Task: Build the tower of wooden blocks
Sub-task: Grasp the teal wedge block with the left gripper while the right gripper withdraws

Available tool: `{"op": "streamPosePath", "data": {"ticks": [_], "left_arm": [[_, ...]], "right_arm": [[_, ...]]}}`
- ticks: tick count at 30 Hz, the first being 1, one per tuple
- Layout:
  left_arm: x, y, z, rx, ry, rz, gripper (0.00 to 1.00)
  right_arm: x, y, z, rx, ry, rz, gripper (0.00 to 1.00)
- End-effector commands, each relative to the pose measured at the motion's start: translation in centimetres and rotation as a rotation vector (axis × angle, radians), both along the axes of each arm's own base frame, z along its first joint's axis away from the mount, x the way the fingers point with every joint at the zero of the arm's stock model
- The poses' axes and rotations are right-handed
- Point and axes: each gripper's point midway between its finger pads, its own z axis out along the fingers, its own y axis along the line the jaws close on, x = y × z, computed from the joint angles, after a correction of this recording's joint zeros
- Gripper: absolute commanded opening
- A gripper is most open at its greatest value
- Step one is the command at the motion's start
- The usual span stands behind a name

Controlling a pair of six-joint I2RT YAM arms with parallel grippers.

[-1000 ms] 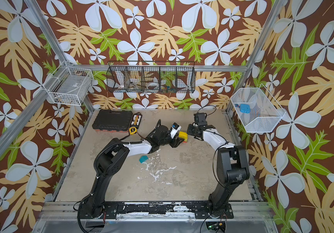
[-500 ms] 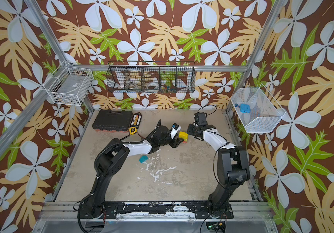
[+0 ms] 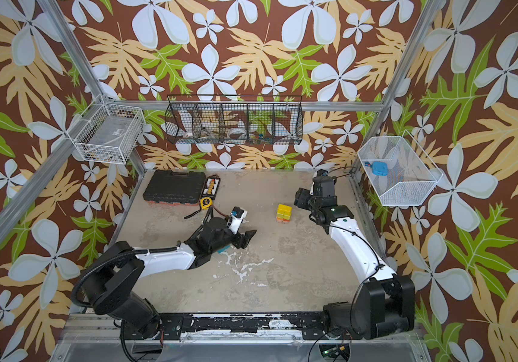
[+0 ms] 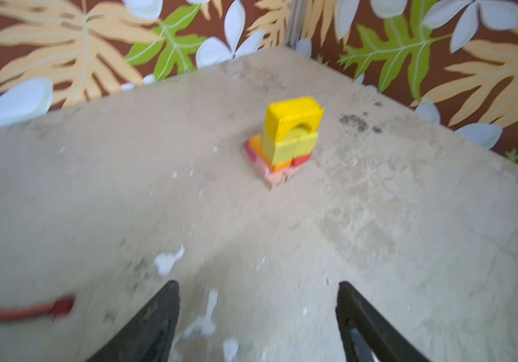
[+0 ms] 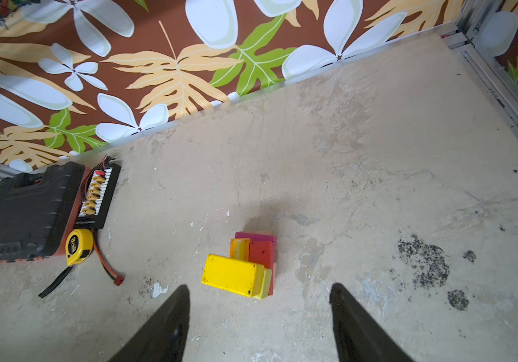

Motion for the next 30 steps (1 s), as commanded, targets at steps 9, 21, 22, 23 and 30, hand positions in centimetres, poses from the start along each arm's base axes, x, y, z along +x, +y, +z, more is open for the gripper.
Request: {"op": "streamPosePath", "data": {"ticks": [9,21,22,23,30], "left_arm": [[-2.9,6.9,-4.9,-0.029,0.064,0.172,0.83],[-2.8,7.1,-7.3,0.007,0.166,0.159,0.8],[-3.1,7.0,-7.4,0.004,0.175,0.148,0.78],[-3.4,6.9,-7.5,0.0,0.181,0.138,0.76],[-4.3,7.6,-8.9,0.025,0.225,0.139,0.71]], "right_arm": [[-3.6,-1.8,-3.8,0.028,-0.058,-0.076,0.76],[-3.5,-3.3,-5.0,0.057,-0.039,-0.107,0.76],[-3.4,-3.3,-4.9,0.059,-0.038,-0.107,0.76],[-3.3,-3.3,-4.8,0.059,-0.035,-0.105,0.76],[-3.4,-3.2,-4.8,0.063,-0.032,-0.103,0.76]]}}
